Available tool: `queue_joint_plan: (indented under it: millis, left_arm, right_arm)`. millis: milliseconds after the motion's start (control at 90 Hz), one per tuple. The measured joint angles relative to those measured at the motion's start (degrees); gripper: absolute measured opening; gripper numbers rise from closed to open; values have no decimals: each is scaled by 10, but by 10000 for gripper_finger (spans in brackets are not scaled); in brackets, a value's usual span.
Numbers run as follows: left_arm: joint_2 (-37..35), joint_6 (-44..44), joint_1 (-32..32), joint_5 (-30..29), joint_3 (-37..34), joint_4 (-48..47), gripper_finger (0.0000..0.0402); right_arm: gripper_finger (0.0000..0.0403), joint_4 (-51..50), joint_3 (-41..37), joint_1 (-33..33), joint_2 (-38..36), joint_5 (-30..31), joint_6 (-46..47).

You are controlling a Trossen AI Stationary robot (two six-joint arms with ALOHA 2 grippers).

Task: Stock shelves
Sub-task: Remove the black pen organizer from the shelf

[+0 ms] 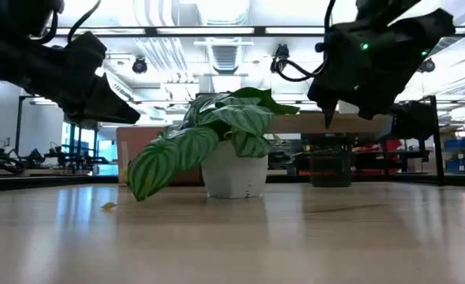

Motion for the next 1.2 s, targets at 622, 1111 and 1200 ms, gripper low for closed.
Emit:
queue_joint_plan:
  millis: [622,1111,1200]
  left_arm:
    - [0,0,0,1,0,-3,109]
    - [0,0,0,1,-3,-4,116]
    - [0,0,0,1,-4,-4,110]
  right_arm:
    - [364,0,-1,-57,0,26,-153]
    - [364,3,-2,-96,0,10,-213]
    - [364,4,-2,-104,0,-3,-227]
